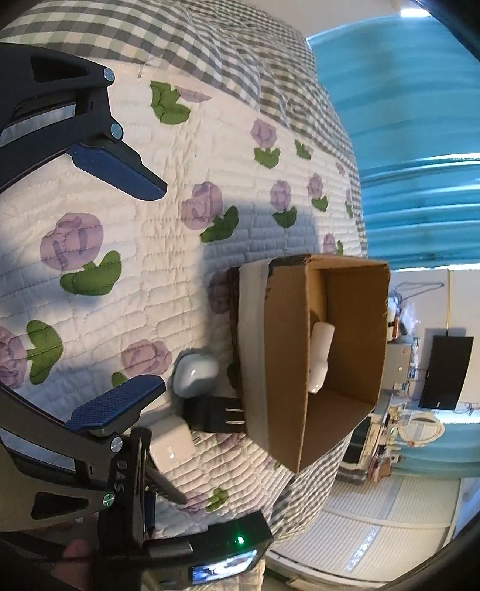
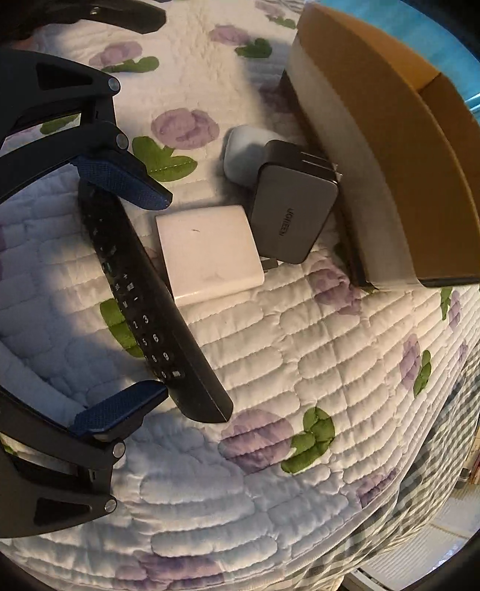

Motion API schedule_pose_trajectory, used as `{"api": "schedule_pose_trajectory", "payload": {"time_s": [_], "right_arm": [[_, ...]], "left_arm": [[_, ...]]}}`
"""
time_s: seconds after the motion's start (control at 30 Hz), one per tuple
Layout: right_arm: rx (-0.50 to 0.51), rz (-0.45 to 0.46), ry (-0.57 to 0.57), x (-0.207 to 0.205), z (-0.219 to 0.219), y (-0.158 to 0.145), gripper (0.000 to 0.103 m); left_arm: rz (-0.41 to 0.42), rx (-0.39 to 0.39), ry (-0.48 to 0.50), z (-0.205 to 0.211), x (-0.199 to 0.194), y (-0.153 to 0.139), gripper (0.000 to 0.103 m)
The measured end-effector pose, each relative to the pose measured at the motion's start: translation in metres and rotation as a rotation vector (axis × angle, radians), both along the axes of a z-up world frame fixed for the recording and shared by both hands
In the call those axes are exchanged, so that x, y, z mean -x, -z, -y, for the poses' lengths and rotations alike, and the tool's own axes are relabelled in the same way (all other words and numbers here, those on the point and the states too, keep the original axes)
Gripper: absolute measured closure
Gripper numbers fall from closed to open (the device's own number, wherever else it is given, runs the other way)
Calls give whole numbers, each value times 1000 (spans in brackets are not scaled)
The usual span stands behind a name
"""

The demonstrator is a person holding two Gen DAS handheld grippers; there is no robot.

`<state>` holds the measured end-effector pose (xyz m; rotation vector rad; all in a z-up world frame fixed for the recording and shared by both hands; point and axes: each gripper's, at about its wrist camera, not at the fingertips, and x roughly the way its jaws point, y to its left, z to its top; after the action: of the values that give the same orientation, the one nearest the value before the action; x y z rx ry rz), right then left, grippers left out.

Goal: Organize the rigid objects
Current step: 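Grasp the black remote with the right tool while the left tool grasps the white square charger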

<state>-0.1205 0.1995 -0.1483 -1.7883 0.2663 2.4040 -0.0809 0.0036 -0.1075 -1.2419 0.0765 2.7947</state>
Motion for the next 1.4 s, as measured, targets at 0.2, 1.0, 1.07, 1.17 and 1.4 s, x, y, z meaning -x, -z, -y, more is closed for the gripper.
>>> {"api": "schedule_pose_trajectory", "payload": {"time_s": [0.2, 1.0, 1.07, 1.17, 1.4], "right_arm": [[-99, -22, -102, -16, 16, 7, 30], [-197, -132, -409, 24, -20, -62, 83], [-193, -105, -426, 33, -24, -48, 83], [-129, -58, -414, 41, -34, -19, 83], [-38, -13, -381, 27, -49, -2, 84]], "left_arm": [[9, -44, -15, 8, 1, 0, 6], [92, 27, 10, -44, 16, 7, 6], [104, 8, 16, -57, 19, 10, 6], [118, 10, 20, -75, 25, 16, 6], [156, 29, 28, -95, 32, 29, 6]]}}
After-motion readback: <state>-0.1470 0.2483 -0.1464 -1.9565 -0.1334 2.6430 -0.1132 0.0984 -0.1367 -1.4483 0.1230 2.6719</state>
